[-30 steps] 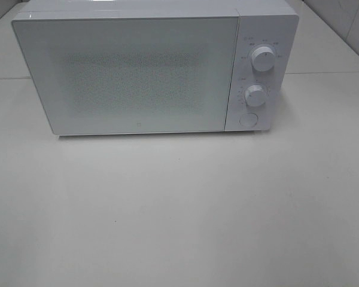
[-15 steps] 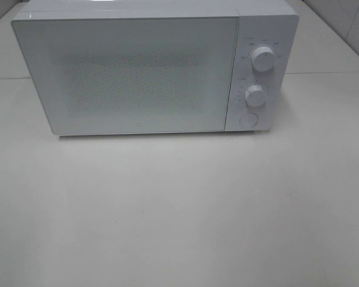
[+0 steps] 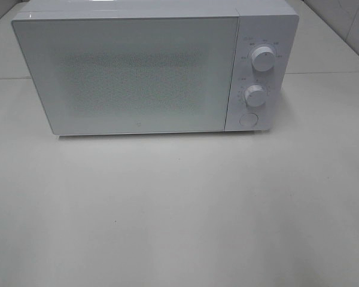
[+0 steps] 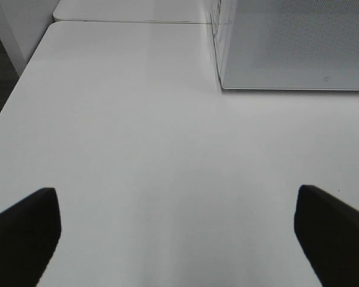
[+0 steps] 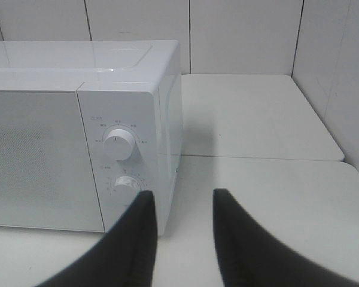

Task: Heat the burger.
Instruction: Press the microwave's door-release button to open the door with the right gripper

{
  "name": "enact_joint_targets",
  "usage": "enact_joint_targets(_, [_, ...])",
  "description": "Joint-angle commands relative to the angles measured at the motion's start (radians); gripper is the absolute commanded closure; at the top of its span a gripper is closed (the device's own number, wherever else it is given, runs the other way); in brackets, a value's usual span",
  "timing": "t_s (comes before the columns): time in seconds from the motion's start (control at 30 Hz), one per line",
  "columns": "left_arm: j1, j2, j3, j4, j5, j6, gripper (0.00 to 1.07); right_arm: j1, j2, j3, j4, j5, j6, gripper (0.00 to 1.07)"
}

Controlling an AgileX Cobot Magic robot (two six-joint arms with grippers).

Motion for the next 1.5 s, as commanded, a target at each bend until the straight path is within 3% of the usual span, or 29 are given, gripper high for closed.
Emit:
enact_joint_targets(0.03, [0.003,-0.002,0.001,-0.001,-0.014,-0.004,0.09,-0.004,0.078,0.003,0.001,-0.081,0.024,0.96])
enact_joint_targets(0.07, [0.003,-0.002,0.001,-0.001,-0.014,-0.004,0.09,-0.004,0.123,0.003,0.001,-0.111,0.042,1.02])
enact_joint_targets(0.2, [0.003,-0.002,0.001,-0.001,-0.014,-0.004,0.09,-0.004,0.196,0.003,0.001,-0.173,0.102,1.07])
enact_joint_targets(0.5, [0.003,-0.002,0.001,-0.001,-0.014,-0.004,0.09,-0.004,0.399,0.003,0.001,-0.419,0.155,1.07])
enact_joint_targets(0.77, [0.003,-0.002,0.001,-0.001,-0.014,-0.004,0.09,-0.004,0.594,0.003,0.103,-0.597,0.226,1.07])
enact_joint_targets(1.1, [0.003,-0.002,0.001,-0.001,-0.014,-0.004,0.09,-0.002,0.812,0.019,0.094,-0.784,0.6,1.07])
enact_joint_targets(1.5, [0.003,-0.002,0.001,-0.001,-0.014,-0.004,0.09,-0.002,0.965,0.053,0.093,-0.835,1.004,1.07])
